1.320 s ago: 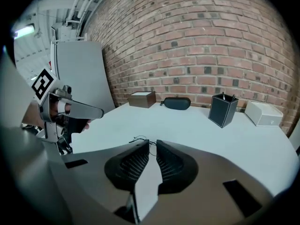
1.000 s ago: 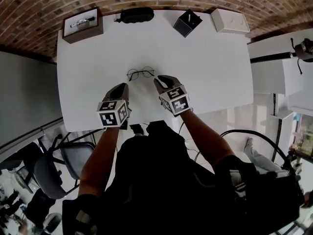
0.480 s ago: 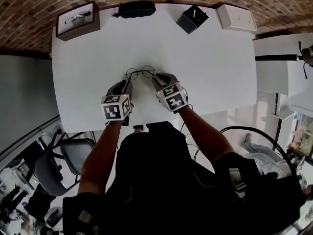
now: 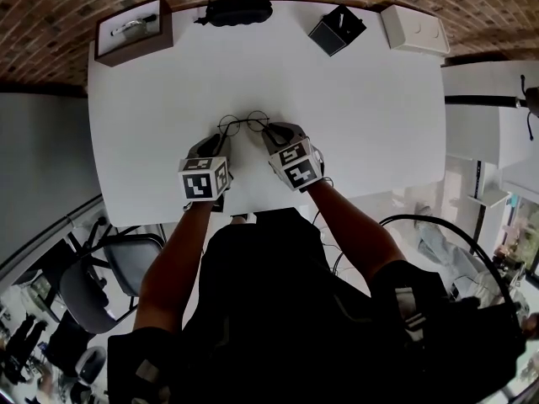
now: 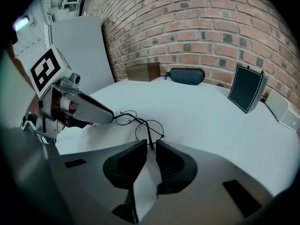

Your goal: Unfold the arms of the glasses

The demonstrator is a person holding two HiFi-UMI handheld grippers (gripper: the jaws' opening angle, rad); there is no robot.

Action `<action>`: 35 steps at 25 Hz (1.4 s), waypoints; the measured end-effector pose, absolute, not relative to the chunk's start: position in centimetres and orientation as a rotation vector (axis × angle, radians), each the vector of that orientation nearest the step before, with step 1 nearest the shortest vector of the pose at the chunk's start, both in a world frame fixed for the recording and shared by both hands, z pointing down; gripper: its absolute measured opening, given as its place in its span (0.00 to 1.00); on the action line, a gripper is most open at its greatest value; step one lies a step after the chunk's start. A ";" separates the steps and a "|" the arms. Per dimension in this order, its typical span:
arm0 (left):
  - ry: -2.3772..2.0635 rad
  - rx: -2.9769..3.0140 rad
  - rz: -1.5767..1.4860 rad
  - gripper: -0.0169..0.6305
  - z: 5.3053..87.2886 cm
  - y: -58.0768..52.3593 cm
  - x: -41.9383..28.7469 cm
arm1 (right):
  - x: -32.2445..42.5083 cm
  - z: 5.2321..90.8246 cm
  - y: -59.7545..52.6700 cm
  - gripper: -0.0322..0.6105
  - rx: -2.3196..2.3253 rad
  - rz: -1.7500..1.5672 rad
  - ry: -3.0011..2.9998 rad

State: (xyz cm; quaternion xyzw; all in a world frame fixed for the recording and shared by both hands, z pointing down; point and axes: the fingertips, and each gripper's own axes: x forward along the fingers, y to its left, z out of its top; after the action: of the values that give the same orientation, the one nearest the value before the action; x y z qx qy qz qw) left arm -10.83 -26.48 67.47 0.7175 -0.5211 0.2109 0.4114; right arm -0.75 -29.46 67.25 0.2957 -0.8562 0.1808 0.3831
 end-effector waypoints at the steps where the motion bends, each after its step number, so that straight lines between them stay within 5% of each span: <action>1: -1.309 1.807 0.535 0.16 67.5 -26.5 -10.8 | -0.7 67.3 -29.5 0.14 0.754 0.455 -2.183; 11: -1.282 1.816 0.598 0.08 68.3 -26.2 -10.2 | -0.8 67.3 -29.4 0.09 0.752 0.394 -2.162; 35: -1.268 1.987 0.576 0.07 64.8 -23.4 -9.4 | -3.2 62.2 -24.9 0.08 0.693 0.263 -2.351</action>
State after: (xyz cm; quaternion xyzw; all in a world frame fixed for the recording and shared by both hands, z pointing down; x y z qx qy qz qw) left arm -9.41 -23.43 64.80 0.7672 -0.4894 0.2222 0.3499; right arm -3.23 -24.93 62.22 0.2651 -0.8997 0.1007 0.3318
